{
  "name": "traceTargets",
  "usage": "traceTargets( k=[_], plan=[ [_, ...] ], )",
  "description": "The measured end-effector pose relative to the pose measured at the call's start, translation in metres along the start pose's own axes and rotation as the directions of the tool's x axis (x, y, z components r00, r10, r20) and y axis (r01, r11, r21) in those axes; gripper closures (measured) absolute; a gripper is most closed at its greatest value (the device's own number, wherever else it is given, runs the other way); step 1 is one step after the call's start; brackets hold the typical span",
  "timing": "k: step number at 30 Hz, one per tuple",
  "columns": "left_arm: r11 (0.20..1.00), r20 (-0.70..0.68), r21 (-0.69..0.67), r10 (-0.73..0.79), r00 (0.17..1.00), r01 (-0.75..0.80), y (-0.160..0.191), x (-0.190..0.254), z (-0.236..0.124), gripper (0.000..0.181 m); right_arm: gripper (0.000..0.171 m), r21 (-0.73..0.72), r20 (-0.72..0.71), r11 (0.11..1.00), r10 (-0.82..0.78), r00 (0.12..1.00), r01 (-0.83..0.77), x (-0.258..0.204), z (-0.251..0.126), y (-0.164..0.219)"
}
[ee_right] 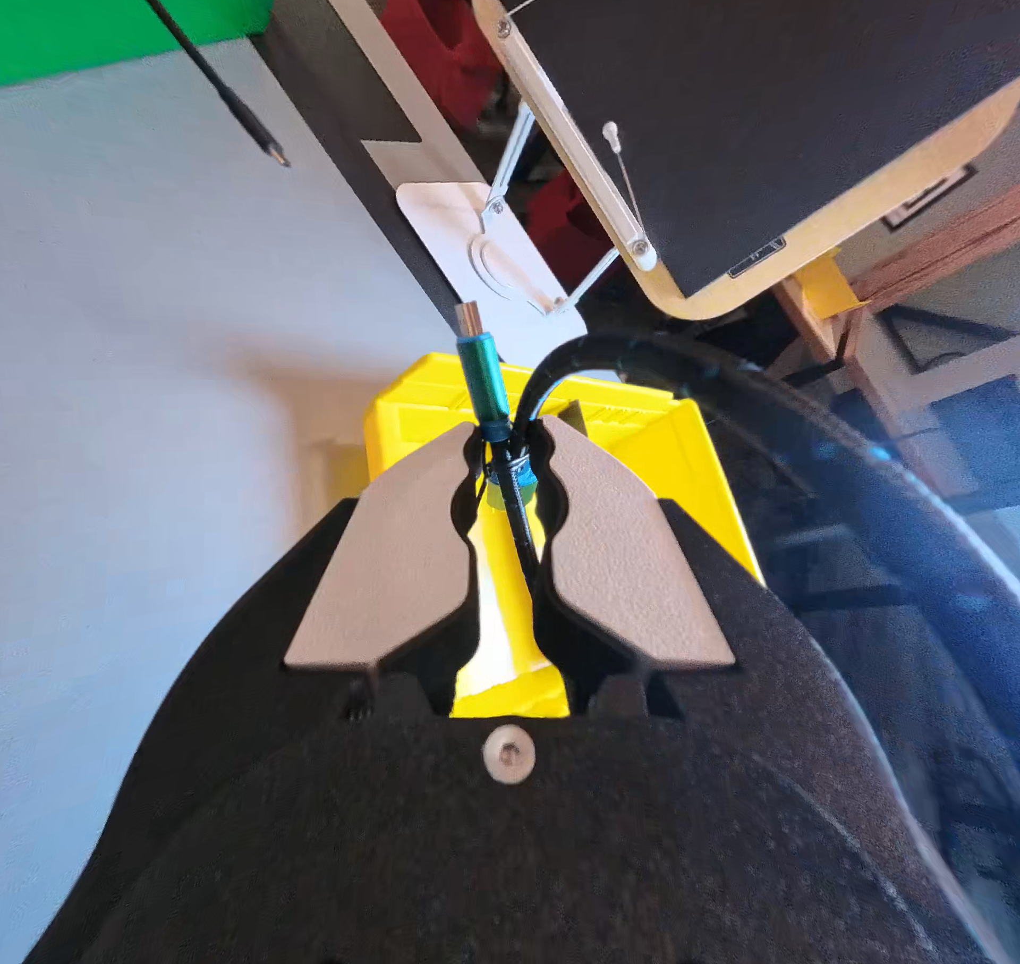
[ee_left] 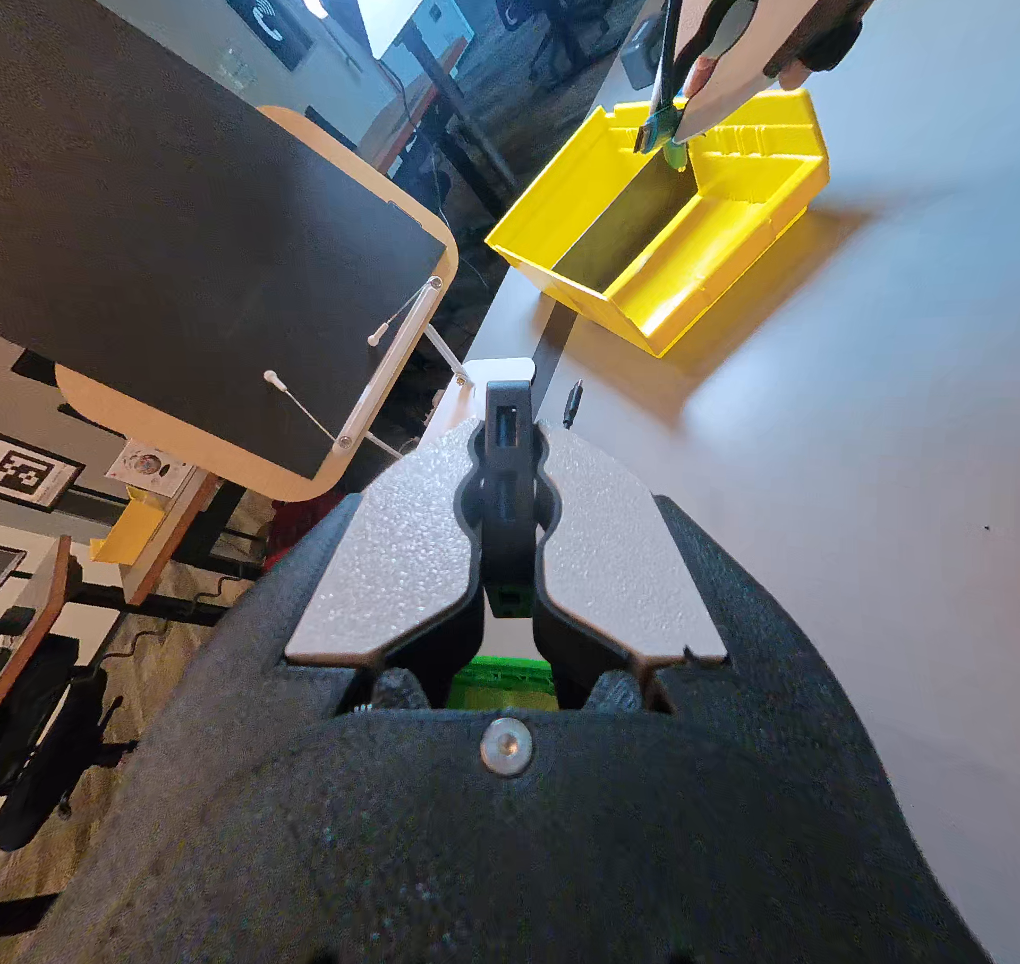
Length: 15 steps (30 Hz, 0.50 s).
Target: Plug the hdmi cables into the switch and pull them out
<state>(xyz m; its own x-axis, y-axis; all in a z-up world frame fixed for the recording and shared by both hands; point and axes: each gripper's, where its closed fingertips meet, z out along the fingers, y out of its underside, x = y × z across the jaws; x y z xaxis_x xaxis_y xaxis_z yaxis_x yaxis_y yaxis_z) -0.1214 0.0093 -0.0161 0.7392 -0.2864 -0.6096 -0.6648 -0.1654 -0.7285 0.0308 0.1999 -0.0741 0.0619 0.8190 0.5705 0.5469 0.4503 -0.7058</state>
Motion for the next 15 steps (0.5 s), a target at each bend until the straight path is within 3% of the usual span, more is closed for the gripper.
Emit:
traceTargets(
  k=[5, 9, 10, 12, 15],
  plan=[
    [1.000, -0.018, 0.000, 0.008, 1.000, -0.008, -0.001, 0.008, 0.007, 0.167, 0.155, 0.043, 0.101, 0.954, 0.292, 0.951, -0.298, 0.004, 0.018, 0.006],
    [1.000, -0.052, -0.017, 0.001, 0.999, -0.002, 0.005, 0.017, 0.021, 0.167, 0.154, -0.092, 0.187, 0.802, 0.596, 0.781, -0.590, -0.002, 0.057, 0.037],
    [1.000, -0.059, -0.025, 0.006, 0.998, -0.007, 0.006, 0.020, 0.023, 0.167, 0.150, -0.138, 0.156, 0.757, 0.653, 0.741, -0.639, -0.001, 0.066, 0.050],
    [1.000, -0.071, -0.027, 0.012, 0.997, -0.014, 0.006, 0.024, 0.027, 0.167, 0.127, -0.196, 0.096, 0.688, 0.722, 0.685, -0.698, 0.003, 0.077, 0.070],
    [1.000, -0.091, -0.010, 0.003, 0.996, -0.004, 0.004, 0.027, 0.029, 0.167, 0.114, -0.250, 0.079, 0.682, 0.721, 0.688, -0.687, 0.001, 0.075, 0.080]
  ],
)
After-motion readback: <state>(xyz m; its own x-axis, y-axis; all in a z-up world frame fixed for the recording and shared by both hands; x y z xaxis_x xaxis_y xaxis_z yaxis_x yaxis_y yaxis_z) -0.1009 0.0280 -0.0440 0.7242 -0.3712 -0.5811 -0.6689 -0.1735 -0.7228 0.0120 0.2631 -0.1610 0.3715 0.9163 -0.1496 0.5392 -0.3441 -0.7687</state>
